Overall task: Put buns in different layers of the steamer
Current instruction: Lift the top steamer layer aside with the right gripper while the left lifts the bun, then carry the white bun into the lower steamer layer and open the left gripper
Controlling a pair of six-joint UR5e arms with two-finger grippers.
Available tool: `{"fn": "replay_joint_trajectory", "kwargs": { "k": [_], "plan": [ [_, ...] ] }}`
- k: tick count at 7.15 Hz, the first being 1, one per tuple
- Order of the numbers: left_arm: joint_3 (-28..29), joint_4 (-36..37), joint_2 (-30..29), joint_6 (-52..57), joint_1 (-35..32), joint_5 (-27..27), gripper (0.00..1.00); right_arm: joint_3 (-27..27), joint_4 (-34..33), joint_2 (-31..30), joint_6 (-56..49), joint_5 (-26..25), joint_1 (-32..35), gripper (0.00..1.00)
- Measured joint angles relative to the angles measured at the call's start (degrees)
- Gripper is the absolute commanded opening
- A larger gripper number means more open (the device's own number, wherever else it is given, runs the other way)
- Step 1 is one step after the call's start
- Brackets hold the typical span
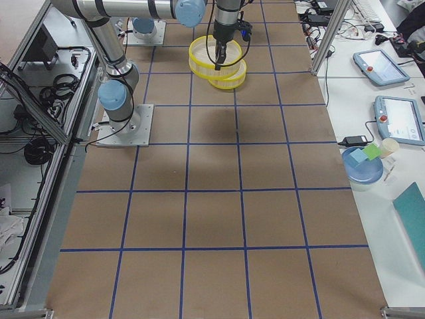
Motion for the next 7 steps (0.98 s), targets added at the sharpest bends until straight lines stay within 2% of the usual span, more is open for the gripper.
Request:
{"fn": "replay_joint_trajectory", "kwargs": {
  "k": [2,4,7],
  "plan": [
    [1.52,-1.73,3.9,-10.0,-4.28,-2.27,0.0,-0.02,0.41,-0.44,-4.94,-0.13,-2.23,0.0],
    [2.34,-1.75,6.16,-23.83,-11.16,-4.8,0.0,0.05,1.13,-0.6,-5.46,0.13,-2.9,0.0],
    [2.2,1.82,6.0,-41.51,-22.16,-11.9,0.0,0.04,1.27,-0.76,-5.61,0.15,-3.04,0.0]
  ]
}}
